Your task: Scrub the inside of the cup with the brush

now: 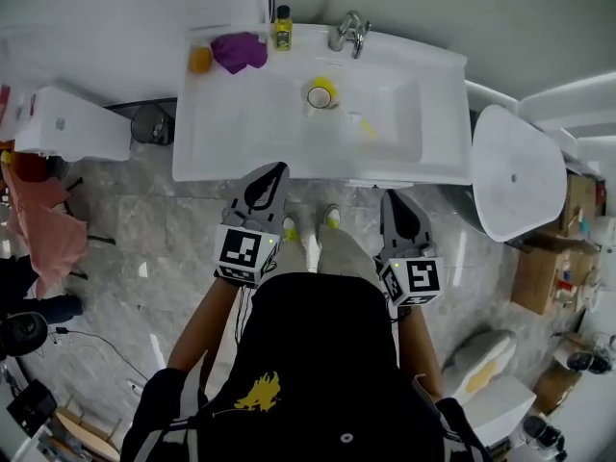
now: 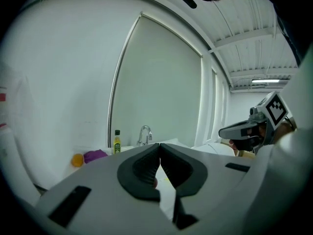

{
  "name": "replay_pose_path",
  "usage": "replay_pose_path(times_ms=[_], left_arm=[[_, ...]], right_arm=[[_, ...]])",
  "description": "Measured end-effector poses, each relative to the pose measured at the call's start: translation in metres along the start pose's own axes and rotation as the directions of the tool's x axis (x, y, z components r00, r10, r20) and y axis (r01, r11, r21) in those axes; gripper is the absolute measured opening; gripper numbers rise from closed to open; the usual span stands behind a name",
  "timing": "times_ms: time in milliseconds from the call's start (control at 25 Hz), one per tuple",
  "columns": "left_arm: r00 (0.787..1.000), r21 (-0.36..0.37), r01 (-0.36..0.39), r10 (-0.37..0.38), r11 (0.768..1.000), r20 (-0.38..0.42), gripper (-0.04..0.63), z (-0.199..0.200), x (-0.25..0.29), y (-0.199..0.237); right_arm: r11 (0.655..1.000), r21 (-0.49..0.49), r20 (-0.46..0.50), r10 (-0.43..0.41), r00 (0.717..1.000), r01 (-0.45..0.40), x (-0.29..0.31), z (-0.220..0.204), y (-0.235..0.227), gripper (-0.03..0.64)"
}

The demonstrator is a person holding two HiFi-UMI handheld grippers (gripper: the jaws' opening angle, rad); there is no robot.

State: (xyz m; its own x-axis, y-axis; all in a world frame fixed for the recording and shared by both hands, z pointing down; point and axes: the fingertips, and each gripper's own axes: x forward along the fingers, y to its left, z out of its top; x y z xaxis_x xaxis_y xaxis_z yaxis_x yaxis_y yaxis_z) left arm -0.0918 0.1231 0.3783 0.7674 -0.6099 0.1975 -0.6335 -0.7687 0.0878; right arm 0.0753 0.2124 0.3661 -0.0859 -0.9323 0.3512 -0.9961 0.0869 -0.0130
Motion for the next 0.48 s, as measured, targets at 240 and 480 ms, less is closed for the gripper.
replay_pose_path(times_ms=[240, 480], left_arm=[[1.0, 0.0, 0.003, -0.003, 1.0, -0.019, 0.018, 0.0, 0.035, 0.001], [0.998, -0.058, 0.012, -0.015, 0.998, -0.068, 0.018, 0.005, 0.079, -0.021]], right_arm=[[1.0, -0.002, 0.008, 0.011, 1.0, -0.011, 0.032, 0.011, -0.034, 0.025], [0.989, -0.05, -0.032, 0.139, 0.99, -0.14, 0.082, 0.014, -0.068, 0.025]])
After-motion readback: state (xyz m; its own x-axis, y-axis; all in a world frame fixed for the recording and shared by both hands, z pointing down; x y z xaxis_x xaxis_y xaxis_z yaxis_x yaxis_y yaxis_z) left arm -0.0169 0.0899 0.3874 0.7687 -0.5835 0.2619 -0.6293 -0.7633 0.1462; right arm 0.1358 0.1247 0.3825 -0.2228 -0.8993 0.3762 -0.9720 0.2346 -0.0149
